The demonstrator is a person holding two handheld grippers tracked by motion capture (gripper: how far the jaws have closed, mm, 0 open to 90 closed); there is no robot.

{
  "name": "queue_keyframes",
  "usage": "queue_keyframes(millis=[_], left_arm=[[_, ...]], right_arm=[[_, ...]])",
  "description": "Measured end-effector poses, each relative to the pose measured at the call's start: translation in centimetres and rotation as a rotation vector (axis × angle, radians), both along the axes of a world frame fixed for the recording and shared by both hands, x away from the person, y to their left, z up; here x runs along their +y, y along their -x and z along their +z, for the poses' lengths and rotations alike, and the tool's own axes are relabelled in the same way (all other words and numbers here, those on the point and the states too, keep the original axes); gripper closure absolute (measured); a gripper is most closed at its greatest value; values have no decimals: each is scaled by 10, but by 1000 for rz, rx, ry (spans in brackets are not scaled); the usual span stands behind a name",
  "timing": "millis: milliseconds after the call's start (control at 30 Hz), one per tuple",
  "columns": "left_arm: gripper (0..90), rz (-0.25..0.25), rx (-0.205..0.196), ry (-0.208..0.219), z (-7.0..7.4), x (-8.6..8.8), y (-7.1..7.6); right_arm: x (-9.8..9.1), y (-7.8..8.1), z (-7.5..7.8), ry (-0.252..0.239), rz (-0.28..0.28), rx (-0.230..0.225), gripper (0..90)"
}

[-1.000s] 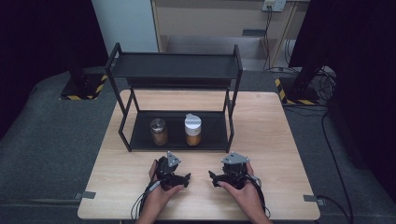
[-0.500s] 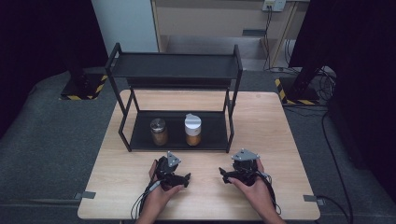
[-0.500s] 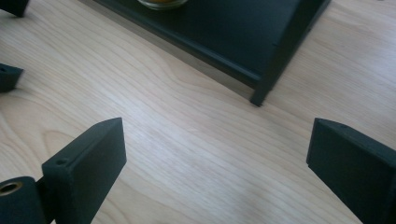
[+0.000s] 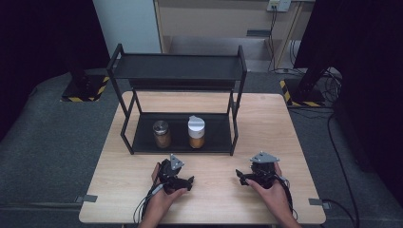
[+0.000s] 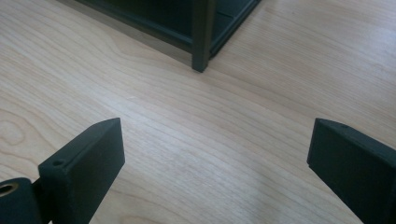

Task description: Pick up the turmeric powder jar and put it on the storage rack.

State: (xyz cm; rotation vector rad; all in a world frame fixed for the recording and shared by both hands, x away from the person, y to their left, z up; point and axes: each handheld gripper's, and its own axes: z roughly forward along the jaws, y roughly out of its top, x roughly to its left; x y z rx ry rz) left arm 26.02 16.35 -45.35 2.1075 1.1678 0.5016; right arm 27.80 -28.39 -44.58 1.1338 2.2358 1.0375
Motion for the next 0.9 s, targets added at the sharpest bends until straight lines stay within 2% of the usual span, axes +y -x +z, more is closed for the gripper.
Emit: queue_keyframes(millis=[600,900], left_arm=[[0,0,0,0,0,0,0],[0,0,0,0,0,0,0]], right_arm=[[-4,-7,-9,11,-40,67,47],[-4,-7,-13,7,-45,73,44]])
